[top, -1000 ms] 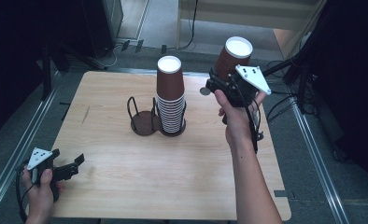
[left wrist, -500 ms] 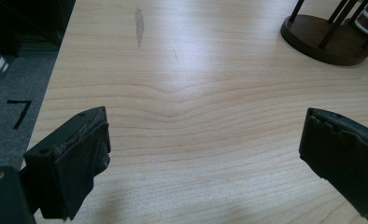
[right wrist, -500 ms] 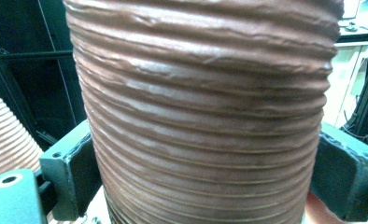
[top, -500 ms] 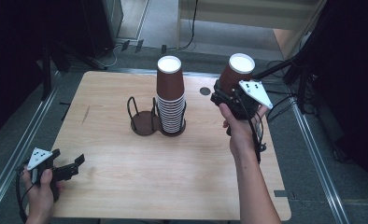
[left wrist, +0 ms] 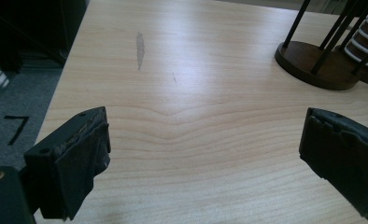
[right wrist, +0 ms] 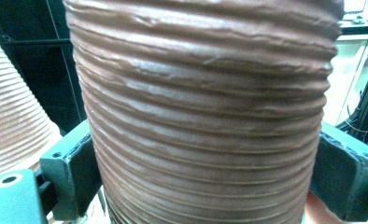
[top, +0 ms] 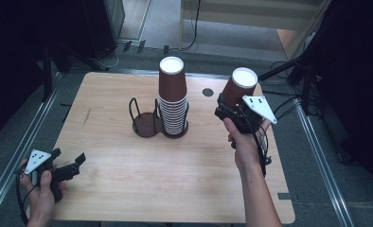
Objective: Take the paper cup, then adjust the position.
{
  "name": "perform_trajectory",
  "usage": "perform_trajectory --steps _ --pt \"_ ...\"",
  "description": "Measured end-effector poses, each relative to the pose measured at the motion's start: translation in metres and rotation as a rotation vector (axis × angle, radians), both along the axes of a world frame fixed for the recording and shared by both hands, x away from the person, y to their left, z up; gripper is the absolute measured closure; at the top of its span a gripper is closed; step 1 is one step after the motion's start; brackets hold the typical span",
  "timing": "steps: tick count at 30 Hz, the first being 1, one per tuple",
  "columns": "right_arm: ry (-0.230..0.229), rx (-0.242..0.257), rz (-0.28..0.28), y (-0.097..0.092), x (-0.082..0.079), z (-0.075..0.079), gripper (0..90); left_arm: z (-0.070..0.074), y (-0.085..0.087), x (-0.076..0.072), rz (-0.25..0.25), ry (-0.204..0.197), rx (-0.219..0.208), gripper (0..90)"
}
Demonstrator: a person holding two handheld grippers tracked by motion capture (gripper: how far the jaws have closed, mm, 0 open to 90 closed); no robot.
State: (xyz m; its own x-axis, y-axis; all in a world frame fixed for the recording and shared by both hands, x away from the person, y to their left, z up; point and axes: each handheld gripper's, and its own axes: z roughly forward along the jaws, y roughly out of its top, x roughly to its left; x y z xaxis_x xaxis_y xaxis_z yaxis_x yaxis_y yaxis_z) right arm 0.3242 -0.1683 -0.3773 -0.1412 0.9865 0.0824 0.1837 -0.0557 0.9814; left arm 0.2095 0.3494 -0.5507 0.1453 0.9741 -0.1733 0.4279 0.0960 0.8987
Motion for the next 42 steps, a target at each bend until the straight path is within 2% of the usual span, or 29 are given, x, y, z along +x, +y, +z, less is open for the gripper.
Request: perform_trajectory --steps 3,4,7,19,23,27,31,34,37,42 --pt "0.004 -0.001 -0.003 -0.003 -0.003 -0.004 9.0 0.006 -0.002 0.001 -0.002 -0.015 -0.021 2.7" --pt "0.007 -0.014 -0.006 -0.005 -0.006 -0.010 9.0 0.011 -0.003 0.001 -0.010 -0.019 -0.023 2.7" --pt "0.016 -0.010 -0.005 -0.006 -0.009 -0.014 9.0 0.021 -0.008 0.002 -0.037 -0.033 -0.047 2.8" --pt "0.046 -0.048 0.020 0.001 -0.023 -0.038 9.0 0.056 -0.043 0.015 -0.159 -0.072 -0.006 2.7" --pt "0.053 -0.056 0.033 0.006 -0.027 -0.044 9.0 0.063 -0.055 0.020 -0.197 -0.088 -0.031 2.7" --pt "0.061 -0.043 0.042 0.007 -0.030 -0.050 9.0 0.067 -0.070 0.025 -0.218 -0.095 -0.035 2.7" --pt "0.070 -0.034 0.042 0.005 -0.033 -0.058 9.0 0.071 -0.085 0.031 -0.232 -0.105 -0.028 2.7" --pt "0.083 -0.023 0.043 0.003 -0.036 -0.063 9.0 0.075 -0.096 0.034 -0.231 -0.119 0.004 2.7" --pt "0.088 0.000 0.043 -0.001 -0.039 -0.068 9.0 0.080 -0.105 0.037 -0.238 -0.135 0.013 2.7" --pt "0.107 0.001 0.044 -0.003 -0.046 -0.077 9.1 0.085 -0.115 0.040 -0.272 -0.147 0.037 2.7"
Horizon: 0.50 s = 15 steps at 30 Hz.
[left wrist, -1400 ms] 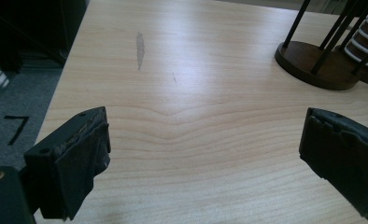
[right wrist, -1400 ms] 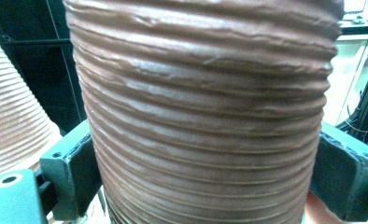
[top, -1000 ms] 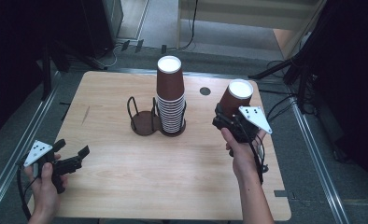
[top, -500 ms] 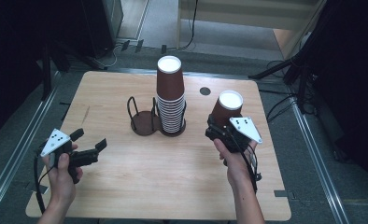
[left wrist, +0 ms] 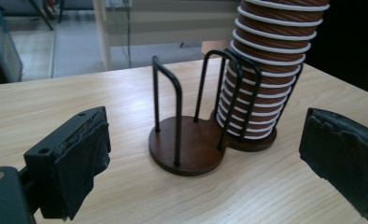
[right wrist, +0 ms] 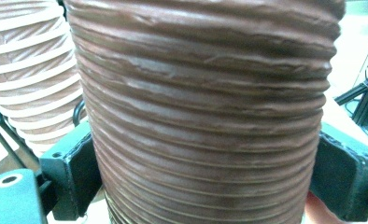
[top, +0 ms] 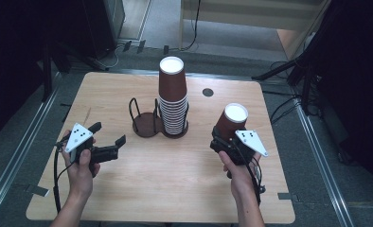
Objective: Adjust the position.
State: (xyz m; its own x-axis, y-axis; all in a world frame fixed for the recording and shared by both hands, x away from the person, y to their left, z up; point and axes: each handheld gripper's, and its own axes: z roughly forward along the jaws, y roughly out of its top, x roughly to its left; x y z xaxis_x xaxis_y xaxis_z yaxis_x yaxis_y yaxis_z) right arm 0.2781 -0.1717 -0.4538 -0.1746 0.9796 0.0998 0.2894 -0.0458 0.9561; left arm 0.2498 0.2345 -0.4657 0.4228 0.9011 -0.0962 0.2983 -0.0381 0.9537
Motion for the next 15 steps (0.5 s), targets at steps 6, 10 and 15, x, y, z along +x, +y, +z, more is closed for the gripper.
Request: perform_trajectory --steps 6,10,15 --pt "0.027 -0.011 0.012 0.010 -0.007 -0.012 9.1 0.002 -0.015 -0.001 -0.044 -0.018 0.028 2.7" --pt "0.024 -0.034 0.032 0.019 -0.011 -0.016 9.1 0.004 -0.021 -0.004 -0.081 -0.027 0.019 2.7" --pt "0.007 -0.105 0.051 0.028 -0.014 -0.023 9.1 0.005 -0.027 -0.005 -0.147 -0.002 -0.003 2.7"
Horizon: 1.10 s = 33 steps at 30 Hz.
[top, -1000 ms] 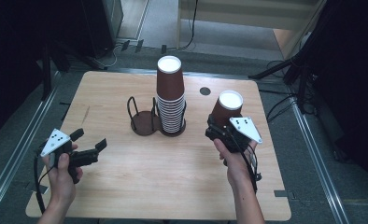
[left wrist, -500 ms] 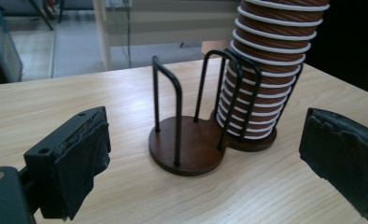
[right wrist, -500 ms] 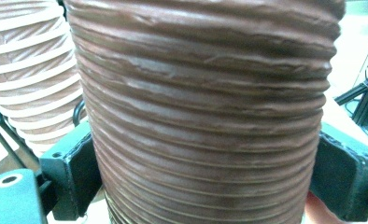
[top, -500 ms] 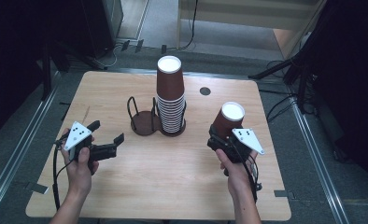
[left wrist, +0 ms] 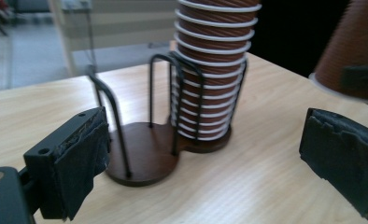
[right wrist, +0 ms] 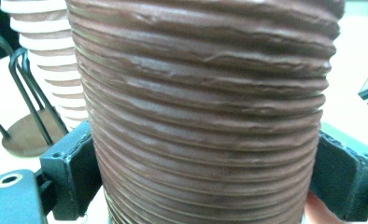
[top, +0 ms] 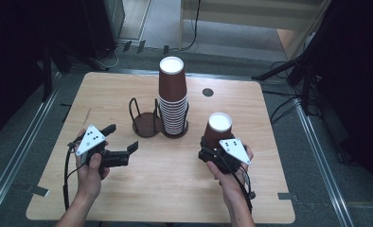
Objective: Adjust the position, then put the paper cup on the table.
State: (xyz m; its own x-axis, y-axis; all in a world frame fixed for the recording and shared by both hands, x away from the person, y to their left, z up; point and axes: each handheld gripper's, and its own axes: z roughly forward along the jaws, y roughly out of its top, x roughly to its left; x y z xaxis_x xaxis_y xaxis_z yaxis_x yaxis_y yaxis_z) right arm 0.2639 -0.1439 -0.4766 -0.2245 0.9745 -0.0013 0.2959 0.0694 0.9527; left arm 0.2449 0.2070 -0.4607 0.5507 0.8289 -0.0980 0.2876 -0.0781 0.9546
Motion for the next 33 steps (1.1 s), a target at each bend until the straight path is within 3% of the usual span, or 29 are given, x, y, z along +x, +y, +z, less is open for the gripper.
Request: perform_trajectory --steps 2,5,10,13,22,26,33 --pt "-0.006 -0.050 0.006 0.003 0.000 -0.005 9.1 0.001 -0.003 0.000 -0.022 0.012 0.009 2.6" --pt "-0.002 -0.084 0.010 0.006 0.001 -0.011 9.1 0.002 -0.005 0.001 -0.053 0.028 0.020 1.6" --pt "-0.011 -0.162 0.013 0.014 0.000 -0.020 9.1 0.003 -0.008 0.002 -0.107 0.055 -0.007 0.4" --pt "-0.023 -0.212 0.026 0.020 -0.001 -0.024 9.1 0.004 -0.013 0.003 -0.132 0.074 0.001 0.4" --pt "-0.027 -0.280 0.096 0.035 -0.004 -0.032 9.6 0.001 -0.027 0.002 -0.171 0.099 0.039 0.4" --pt "-0.067 -0.311 0.143 0.038 -0.006 -0.035 9.5 0.000 -0.031 0.001 -0.229 0.101 0.041 0.4" --pt "-0.119 -0.422 0.156 0.044 -0.011 -0.041 9.5 -0.001 -0.041 0.002 -0.266 0.113 0.051 0.4"
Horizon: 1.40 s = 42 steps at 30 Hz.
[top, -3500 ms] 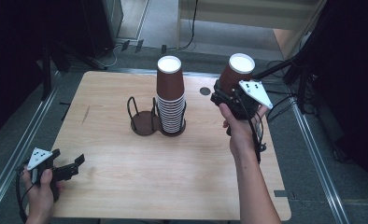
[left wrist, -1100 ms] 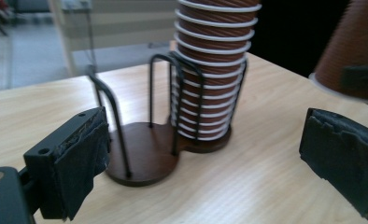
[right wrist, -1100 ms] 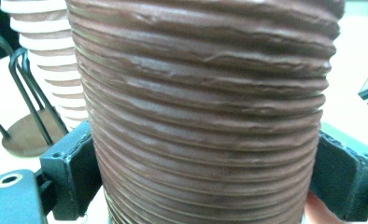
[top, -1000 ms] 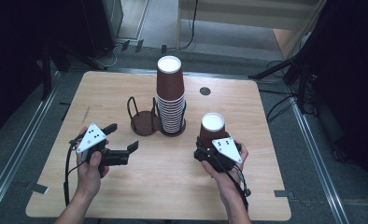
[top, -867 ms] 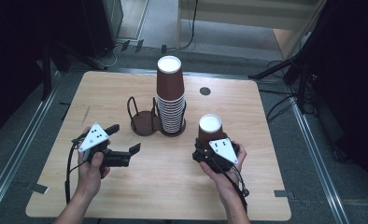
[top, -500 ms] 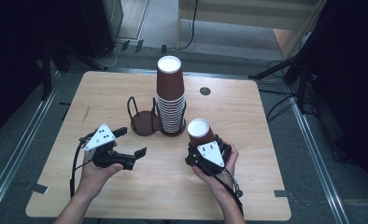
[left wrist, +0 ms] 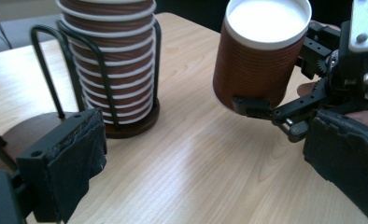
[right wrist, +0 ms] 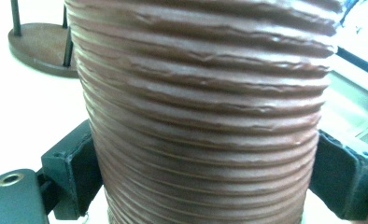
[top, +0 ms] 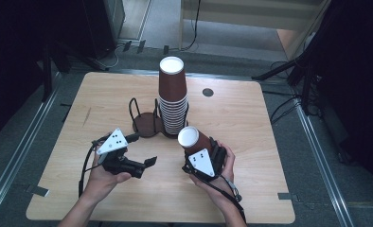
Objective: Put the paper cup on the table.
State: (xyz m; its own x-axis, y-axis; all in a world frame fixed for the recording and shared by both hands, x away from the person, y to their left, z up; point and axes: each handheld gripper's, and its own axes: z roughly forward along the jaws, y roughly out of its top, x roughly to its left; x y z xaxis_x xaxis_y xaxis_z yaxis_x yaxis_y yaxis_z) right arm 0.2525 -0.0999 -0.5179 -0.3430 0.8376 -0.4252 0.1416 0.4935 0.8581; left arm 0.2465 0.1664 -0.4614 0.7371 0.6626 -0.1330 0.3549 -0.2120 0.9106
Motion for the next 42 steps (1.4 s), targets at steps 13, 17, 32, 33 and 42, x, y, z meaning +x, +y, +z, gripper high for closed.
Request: perform_trajectory --steps 13,17,32,33,42 --pt "-0.077 -0.204 0.099 0.011 -0.017 -0.012 10.3 -0.004 -0.029 0.002 -0.117 0.001 0.053 0.4" --pt "-0.094 -0.256 0.113 0.012 -0.023 -0.014 10.3 -0.006 -0.038 0.001 -0.148 -0.002 0.067 0.4" --pt "-0.108 -0.308 0.191 0.009 -0.035 -0.013 10.1 -0.015 -0.064 -0.006 -0.215 -0.125 0.229 3.7" --pt "-0.108 -0.310 0.199 0.009 -0.036 -0.013 10.2 -0.015 -0.064 -0.006 -0.222 -0.136 0.238 3.8" --pt "-0.108 -0.311 0.272 0.013 -0.042 -0.012 10.1 -0.014 -0.065 -0.011 -0.259 -0.182 0.234 6.5"
